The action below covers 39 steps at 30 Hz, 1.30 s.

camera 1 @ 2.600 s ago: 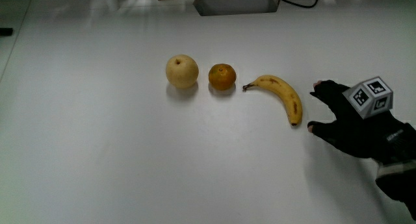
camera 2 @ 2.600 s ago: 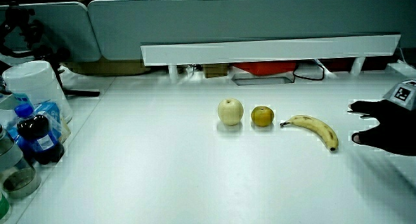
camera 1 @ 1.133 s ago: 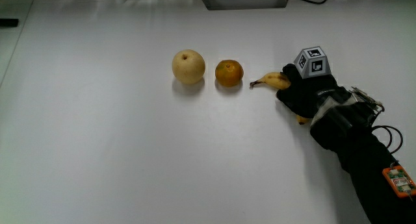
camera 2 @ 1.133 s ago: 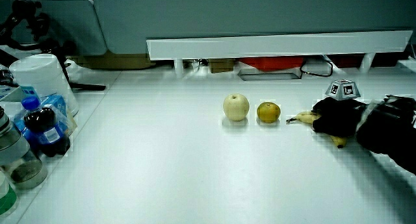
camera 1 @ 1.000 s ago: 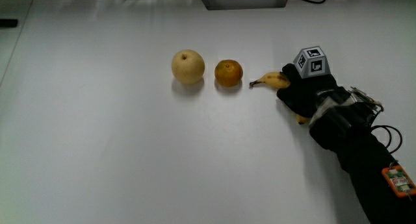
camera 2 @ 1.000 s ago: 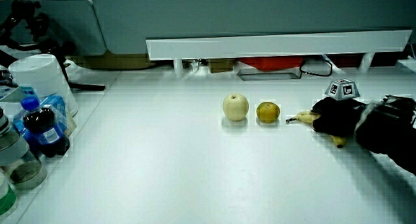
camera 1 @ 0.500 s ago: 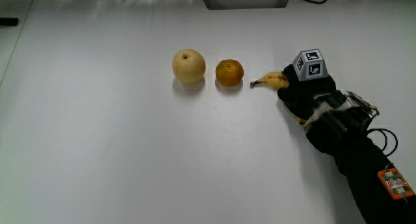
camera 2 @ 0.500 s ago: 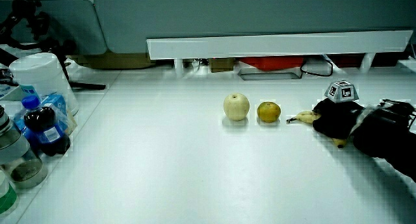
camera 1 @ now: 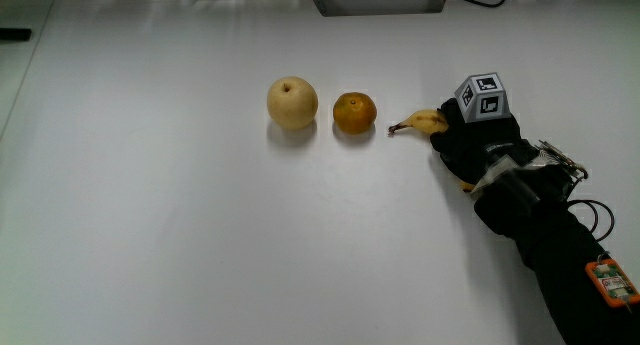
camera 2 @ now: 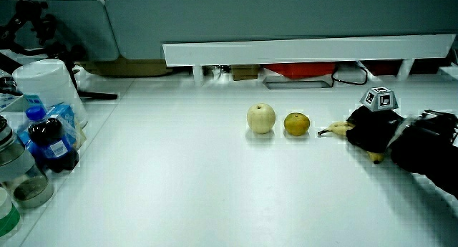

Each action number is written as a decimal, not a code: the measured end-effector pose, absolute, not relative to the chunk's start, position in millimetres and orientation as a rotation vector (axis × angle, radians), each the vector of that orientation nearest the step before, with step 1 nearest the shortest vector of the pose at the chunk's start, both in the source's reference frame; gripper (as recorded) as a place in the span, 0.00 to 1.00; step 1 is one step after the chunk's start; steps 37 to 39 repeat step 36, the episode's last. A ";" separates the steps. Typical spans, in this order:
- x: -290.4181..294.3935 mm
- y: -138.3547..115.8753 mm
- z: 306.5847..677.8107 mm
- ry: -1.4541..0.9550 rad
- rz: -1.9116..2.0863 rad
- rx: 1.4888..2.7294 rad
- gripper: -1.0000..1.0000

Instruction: Pick banana

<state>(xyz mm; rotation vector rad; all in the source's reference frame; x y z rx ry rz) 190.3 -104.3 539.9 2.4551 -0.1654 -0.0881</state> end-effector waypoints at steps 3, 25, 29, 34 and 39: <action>190.1 -104.7 538.3 -0.176 -0.073 2.451 1.00; 159.0 -81.1 443.7 -0.558 0.039 2.547 1.00; 144.7 -60.4 421.9 -0.669 0.079 2.545 1.00; 127.3 -35.1 404.0 -0.794 0.078 2.556 1.00; 121.2 -26.1 395.5 -0.841 0.071 2.570 1.00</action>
